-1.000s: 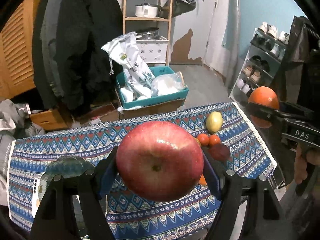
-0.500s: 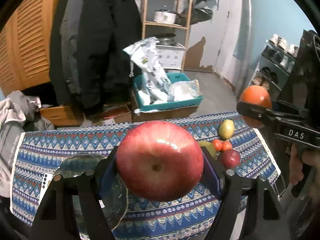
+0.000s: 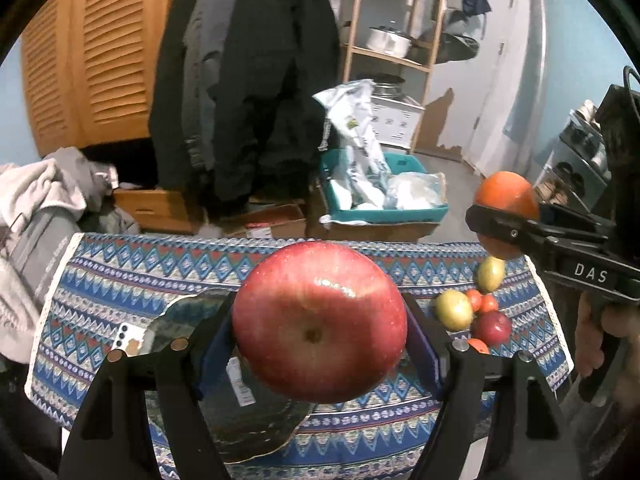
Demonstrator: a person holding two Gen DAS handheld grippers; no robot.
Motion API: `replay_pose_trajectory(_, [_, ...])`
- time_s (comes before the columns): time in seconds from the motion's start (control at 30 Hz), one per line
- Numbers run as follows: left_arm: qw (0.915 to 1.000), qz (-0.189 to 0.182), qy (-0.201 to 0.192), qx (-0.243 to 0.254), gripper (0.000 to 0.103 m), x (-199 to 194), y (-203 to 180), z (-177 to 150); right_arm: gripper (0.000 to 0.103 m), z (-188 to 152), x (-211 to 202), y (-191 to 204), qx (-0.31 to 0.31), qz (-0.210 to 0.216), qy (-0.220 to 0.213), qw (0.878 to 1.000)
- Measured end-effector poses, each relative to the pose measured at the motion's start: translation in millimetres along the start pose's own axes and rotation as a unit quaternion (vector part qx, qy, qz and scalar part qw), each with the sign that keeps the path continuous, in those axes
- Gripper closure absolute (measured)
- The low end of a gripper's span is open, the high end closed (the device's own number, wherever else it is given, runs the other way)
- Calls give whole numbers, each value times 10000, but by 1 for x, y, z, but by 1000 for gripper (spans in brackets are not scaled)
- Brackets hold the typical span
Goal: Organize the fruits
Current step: 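Grasp and lift the large orange with the right tool while the left tool lifts the red apple, then carry the red apple with the left tool while the right tool carries the orange to the glass bowl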
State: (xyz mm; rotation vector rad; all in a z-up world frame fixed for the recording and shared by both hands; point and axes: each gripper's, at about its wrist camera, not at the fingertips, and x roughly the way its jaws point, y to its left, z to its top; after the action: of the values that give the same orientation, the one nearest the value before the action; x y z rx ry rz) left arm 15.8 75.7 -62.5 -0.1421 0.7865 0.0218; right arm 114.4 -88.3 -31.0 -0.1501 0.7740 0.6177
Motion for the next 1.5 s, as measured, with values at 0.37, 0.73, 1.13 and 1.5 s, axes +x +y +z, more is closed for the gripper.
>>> replay_pose_trajectory(0.37, [9985, 293, 77, -460, 25, 0, 47, -4, 38, 25, 35, 54, -265, 409, 114, 9987])
replay_pose_trajectory(0.73, [9940, 653, 340, -811, 25, 16, 96, -22, 38, 35, 79, 100, -366, 716, 447, 9958])
replay_pose_trajectory(1.13, [9817, 897, 1028, -1328, 25, 67, 147, -57, 38, 22, 130, 124, -348, 880, 1029, 9902])
replay_pose_trajectory(1.5, [9656, 1086, 1733, -1606, 25, 117, 168, -87, 38, 5, 161, 128, -362, 814, 1458, 9853])
